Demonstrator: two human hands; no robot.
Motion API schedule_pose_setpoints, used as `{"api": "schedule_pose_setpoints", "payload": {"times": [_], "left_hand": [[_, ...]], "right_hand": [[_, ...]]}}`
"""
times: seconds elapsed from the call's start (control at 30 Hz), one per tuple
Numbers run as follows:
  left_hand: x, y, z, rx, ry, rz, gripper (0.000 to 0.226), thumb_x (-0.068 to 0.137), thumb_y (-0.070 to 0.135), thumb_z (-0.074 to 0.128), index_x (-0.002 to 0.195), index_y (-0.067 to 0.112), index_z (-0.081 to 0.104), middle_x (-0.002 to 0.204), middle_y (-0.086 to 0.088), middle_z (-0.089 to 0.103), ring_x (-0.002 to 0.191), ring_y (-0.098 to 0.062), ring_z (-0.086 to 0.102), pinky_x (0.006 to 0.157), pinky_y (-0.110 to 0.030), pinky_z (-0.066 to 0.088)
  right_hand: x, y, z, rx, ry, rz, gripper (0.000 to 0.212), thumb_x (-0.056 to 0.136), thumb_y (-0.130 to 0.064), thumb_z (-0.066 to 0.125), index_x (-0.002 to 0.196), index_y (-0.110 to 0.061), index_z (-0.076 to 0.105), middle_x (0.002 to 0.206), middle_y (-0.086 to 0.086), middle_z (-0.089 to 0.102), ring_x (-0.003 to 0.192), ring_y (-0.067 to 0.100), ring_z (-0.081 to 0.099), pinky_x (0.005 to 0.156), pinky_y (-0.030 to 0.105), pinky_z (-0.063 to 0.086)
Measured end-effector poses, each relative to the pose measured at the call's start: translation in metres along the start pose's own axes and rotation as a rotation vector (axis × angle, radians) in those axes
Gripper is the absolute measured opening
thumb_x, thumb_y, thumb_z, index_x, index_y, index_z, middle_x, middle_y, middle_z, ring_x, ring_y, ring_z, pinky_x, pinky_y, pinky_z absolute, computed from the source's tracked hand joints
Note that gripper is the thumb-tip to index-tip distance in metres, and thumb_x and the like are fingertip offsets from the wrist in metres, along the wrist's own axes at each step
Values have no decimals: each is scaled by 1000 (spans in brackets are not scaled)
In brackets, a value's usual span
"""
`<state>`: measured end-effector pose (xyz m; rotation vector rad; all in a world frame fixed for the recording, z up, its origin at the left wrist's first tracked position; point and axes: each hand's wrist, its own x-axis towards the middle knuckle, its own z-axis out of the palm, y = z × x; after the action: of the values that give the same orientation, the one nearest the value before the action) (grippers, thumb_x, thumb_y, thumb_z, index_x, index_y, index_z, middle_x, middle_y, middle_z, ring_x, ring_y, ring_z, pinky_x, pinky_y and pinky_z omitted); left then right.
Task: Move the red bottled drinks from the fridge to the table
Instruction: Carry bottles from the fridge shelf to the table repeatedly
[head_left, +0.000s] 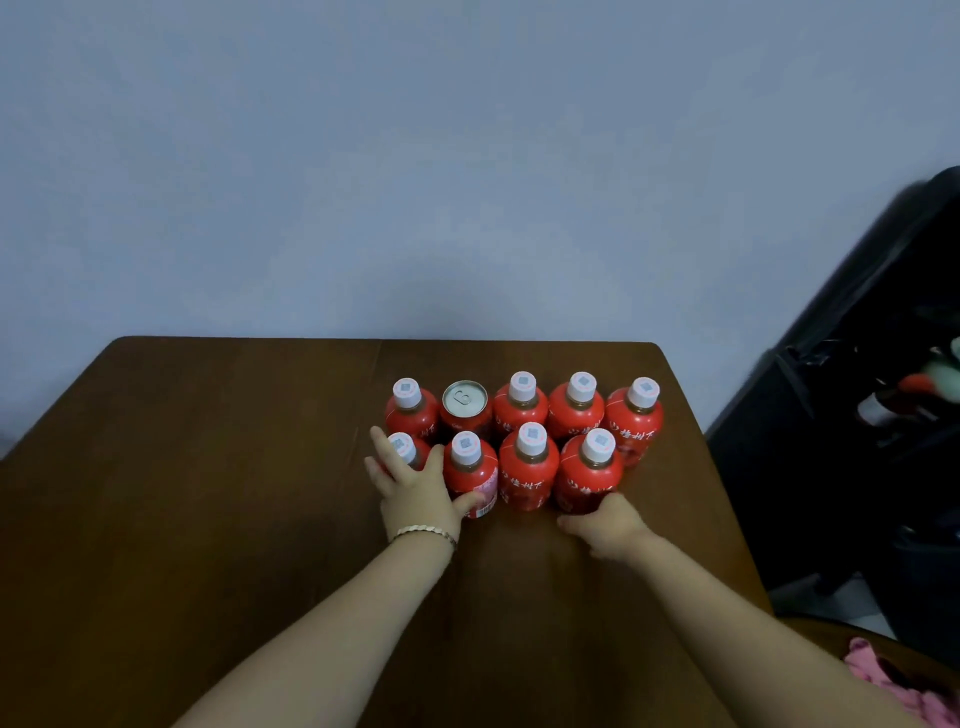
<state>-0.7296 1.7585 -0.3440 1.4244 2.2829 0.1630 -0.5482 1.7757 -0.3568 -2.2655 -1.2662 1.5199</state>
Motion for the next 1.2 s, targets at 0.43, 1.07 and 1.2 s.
{"api": "schedule_pose_setpoints", "payload": {"times": [0.43,1.07,1.2], "left_hand": [[-119,69,-99,358,-340,591,27,92,28,49,109,11,60,110,-9,62,101,-24,59,85,-32,48],[-634,159,-19,599,-433,1891,28,90,28,48,106,9,61,114,-11,63,106,-30,59,90,-36,49],[-796,137,12,573,-492,2093,26,88,23,48,103,7,63,106,-11,64,98,-29,60,87,-36,50]], "right_hand": [[-149,13,-63,-427,69,-168,27,93,-28,56,113,-12,63,107,5,65,97,17,64,86,29,53],[-625,394,-86,46,617,578,23,96,-21,44,79,-12,57,107,9,73,32,-4,49,46,12,42],[-747,498,-60,88,730,780,31,95,-27,45,90,-4,65,94,5,73,48,3,53,54,21,44]]}}
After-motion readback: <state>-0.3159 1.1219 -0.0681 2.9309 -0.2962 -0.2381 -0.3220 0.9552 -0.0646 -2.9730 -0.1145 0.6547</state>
